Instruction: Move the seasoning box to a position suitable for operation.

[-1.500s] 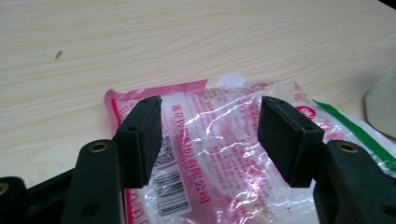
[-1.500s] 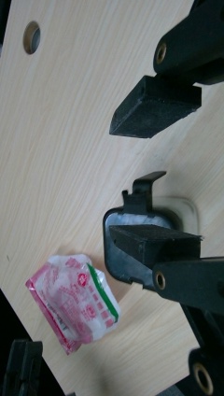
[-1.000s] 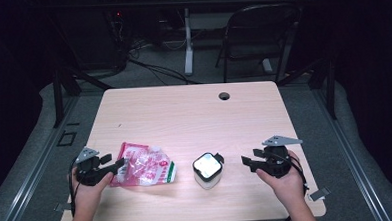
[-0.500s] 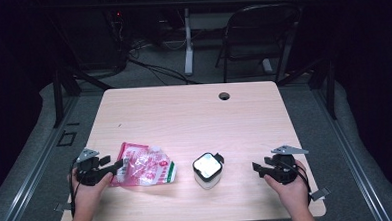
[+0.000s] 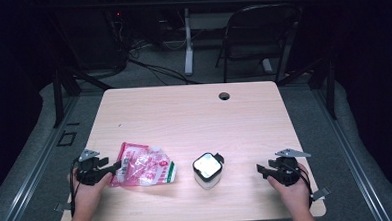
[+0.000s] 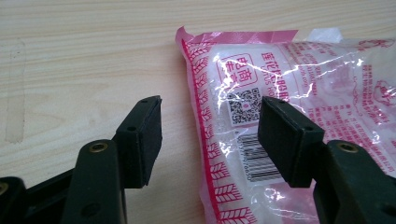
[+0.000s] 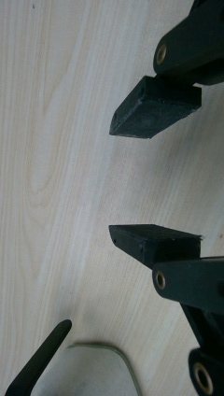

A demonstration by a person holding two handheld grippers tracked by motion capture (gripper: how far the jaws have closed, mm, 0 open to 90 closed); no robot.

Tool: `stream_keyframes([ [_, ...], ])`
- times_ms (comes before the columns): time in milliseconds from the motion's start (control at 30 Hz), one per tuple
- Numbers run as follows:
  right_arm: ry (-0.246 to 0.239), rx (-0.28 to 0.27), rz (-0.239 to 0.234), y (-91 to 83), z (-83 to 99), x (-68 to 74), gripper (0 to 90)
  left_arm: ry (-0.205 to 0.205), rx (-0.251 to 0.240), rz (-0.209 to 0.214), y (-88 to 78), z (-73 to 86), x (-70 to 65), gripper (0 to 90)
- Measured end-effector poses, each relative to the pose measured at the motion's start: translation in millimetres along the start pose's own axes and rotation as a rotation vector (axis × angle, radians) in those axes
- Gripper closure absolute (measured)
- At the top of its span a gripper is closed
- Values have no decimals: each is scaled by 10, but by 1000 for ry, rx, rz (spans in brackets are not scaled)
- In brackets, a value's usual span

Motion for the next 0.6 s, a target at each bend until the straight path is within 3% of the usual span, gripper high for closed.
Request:
stream_keyframes([
  [333, 45, -2, -7, 56, 53, -73, 445, -12, 20, 2, 34, 30, 48, 398],
  [600, 44, -2, -3, 80, 55, -74, 438, -12, 27, -4, 59, 40, 44, 397],
])
Point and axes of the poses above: each handheld gripper's, and its own axes: y roughly forward along the jaws, z roughly out of its underside, x roughly to its left, the point moved 6 cm from there along y, roughly forward along the jaws
